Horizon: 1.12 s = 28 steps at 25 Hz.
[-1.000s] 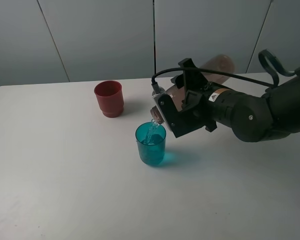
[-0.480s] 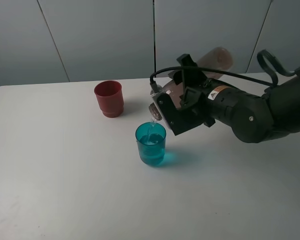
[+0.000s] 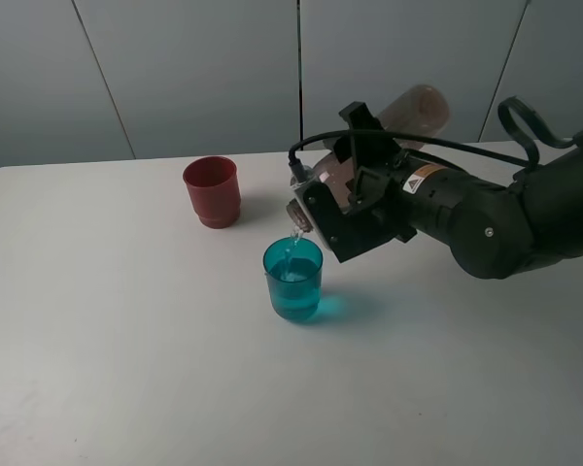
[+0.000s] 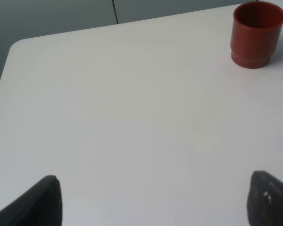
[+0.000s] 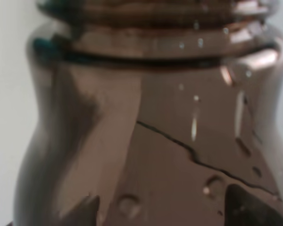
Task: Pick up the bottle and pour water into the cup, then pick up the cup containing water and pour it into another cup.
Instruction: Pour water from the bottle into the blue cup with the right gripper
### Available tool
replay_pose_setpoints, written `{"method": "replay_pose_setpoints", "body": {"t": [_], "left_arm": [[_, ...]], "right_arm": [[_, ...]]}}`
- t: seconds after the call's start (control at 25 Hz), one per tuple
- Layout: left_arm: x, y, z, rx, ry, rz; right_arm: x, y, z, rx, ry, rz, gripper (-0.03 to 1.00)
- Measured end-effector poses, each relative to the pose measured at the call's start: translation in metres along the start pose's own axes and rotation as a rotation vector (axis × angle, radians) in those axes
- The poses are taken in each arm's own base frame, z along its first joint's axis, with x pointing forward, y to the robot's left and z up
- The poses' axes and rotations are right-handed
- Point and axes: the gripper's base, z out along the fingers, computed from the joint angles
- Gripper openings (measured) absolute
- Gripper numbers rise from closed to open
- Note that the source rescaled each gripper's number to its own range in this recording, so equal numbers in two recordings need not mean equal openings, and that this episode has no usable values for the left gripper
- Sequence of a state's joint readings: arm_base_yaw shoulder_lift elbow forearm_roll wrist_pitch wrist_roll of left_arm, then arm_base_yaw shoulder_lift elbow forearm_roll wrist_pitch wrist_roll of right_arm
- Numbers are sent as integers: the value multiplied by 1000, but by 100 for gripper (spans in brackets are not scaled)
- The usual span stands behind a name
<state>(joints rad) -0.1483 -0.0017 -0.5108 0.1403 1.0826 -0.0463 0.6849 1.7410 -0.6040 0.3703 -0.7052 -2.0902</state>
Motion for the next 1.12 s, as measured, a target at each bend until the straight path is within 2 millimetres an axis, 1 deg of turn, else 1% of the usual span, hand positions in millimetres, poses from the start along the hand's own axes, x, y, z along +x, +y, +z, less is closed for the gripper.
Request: {"method": "replay_pose_setpoints", "body": {"t": [0.4,1.12], "left_arm": [[0,0,0,0,0,0],[0,0,0,0,0,0]], "right_arm": [[-4,-3,0,34,-38,-58,2],[-4,-4,0,43,-50,-77,2]]}}
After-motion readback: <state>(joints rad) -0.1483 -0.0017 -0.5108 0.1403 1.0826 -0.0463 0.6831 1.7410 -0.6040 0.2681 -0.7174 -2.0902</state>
